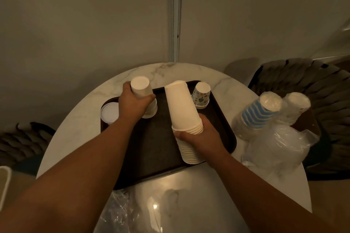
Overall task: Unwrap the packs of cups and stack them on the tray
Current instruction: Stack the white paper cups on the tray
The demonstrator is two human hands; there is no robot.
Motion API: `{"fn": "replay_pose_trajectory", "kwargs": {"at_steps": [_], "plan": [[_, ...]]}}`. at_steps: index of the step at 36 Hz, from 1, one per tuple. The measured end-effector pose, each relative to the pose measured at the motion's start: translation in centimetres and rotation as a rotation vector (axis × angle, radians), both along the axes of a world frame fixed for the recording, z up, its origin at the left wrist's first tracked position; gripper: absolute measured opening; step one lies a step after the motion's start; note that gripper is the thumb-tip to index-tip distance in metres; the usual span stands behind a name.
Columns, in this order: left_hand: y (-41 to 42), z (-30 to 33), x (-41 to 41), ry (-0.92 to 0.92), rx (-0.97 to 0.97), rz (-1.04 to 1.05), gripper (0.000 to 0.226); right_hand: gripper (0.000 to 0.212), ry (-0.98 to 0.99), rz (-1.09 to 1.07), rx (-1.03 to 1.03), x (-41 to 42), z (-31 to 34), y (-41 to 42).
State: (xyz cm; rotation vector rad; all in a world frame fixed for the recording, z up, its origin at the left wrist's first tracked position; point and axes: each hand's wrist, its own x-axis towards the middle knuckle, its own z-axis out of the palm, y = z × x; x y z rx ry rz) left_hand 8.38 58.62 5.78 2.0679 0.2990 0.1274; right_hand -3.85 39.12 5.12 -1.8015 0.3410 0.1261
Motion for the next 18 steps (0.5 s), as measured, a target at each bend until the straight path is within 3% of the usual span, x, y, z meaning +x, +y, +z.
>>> {"fn": "replay_pose_trajectory", "kwargs": {"at_steps": [8, 11, 13, 15, 18], "plan": [[0.3, -0.6, -0.4, 0.055, -0.017, -0.045, 0.088, 0.058, 0.022, 0.008, 0.015, -0.1, -0.3, 0.0], [0.4, 0.7, -2.2, -0.022, -0.051, 0.068, 0.096, 0.06, 0.04, 0.013, 0.039, -0.3, 0.0, 0.2], [0.1, 2.0, -4.3, -0.183, -0.095, 0.197, 0.08, 0.06, 0.055, 0.022, 0.056, -0.4, 0.4, 0.3], [-0.7, 3.4, -6.4, -0.324, -0.163, 0.187, 0.057, 0.06, 0.065, 0.042, 0.061, -0.6, 0.6, 0.5], [-2.6, 5.0, -8.2, -0.233, -0.343, 0.002, 0.04, 0.07, 0.075, 0.077, 0.053, -0.8, 1.0, 1.1]]}}
